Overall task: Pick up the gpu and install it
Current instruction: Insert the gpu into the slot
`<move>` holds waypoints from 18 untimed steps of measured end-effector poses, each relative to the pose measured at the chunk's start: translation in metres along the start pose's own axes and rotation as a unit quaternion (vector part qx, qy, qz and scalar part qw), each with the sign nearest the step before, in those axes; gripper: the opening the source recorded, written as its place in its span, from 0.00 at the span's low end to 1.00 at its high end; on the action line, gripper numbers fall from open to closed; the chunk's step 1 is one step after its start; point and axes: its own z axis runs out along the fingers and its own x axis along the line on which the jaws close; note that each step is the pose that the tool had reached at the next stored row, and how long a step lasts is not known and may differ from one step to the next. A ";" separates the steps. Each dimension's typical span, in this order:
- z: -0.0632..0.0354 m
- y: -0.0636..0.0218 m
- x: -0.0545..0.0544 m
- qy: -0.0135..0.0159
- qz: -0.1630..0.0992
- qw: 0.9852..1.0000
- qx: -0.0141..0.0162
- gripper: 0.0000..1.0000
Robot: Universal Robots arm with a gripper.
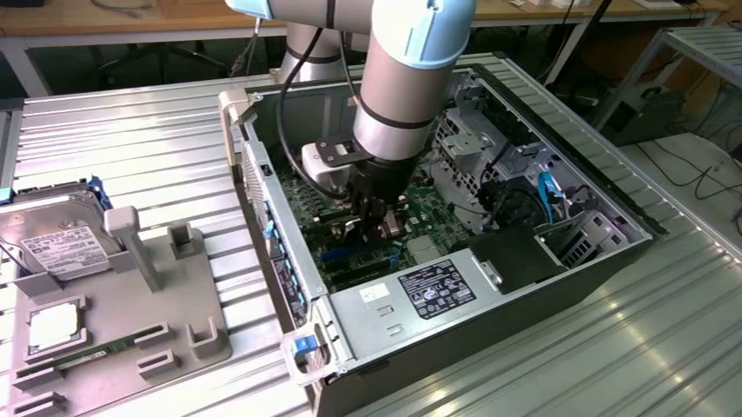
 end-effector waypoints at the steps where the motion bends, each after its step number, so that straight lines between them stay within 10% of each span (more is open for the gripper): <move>1: 0.0000 0.0000 0.000 0.000 0.000 1.000 0.000 0.28; 18: 0.0001 0.0029 -0.001 0.000 0.001 1.000 0.000 0.28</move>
